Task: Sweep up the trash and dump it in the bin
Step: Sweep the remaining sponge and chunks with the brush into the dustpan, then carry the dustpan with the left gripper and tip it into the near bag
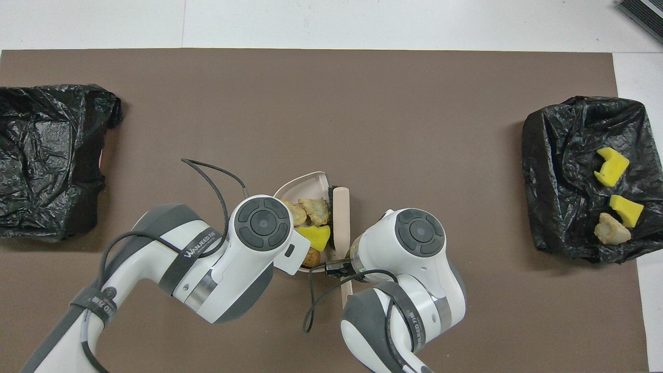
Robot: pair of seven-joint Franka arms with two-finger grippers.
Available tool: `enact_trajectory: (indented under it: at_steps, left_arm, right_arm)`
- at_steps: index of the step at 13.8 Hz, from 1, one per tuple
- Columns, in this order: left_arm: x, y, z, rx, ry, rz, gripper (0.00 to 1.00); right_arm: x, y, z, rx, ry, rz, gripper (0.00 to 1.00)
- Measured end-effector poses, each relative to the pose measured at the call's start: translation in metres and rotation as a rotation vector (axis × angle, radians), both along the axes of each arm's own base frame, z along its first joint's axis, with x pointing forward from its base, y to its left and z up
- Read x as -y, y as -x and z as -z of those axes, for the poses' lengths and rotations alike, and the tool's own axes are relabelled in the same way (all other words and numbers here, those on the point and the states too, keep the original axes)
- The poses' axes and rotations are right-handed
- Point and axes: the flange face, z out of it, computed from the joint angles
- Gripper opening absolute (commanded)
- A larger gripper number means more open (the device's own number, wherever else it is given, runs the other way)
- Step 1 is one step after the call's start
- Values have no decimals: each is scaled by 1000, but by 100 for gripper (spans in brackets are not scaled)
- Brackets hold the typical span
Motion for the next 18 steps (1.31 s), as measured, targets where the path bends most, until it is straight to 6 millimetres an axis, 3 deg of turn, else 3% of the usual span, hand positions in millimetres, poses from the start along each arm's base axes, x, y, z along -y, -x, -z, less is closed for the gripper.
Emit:
enact_trajectory:
  at_steps: [5, 9, 12, 14, 18]
  left_arm:
    - [-14, -12, -3, -15, 11, 84, 0]
    - [-43, -35, -26, 6, 35, 111, 0]
    - [-94, -56, -63, 44, 60, 139, 0]
    - [-145, -71, -81, 53, 65, 152, 0]
    - [-239, -93, -83, 31, 61, 141, 0]
  right_arm:
    - [27, -17, -41, -49, 69, -33, 0]
    - [31, -14, -58, -23, 118, -65, 0]
    - [18, -4, -56, -23, 135, -60, 0]
    - [-8, 14, -53, -23, 157, -44, 0]
    - [-58, 57, -46, -21, 195, -36, 0]
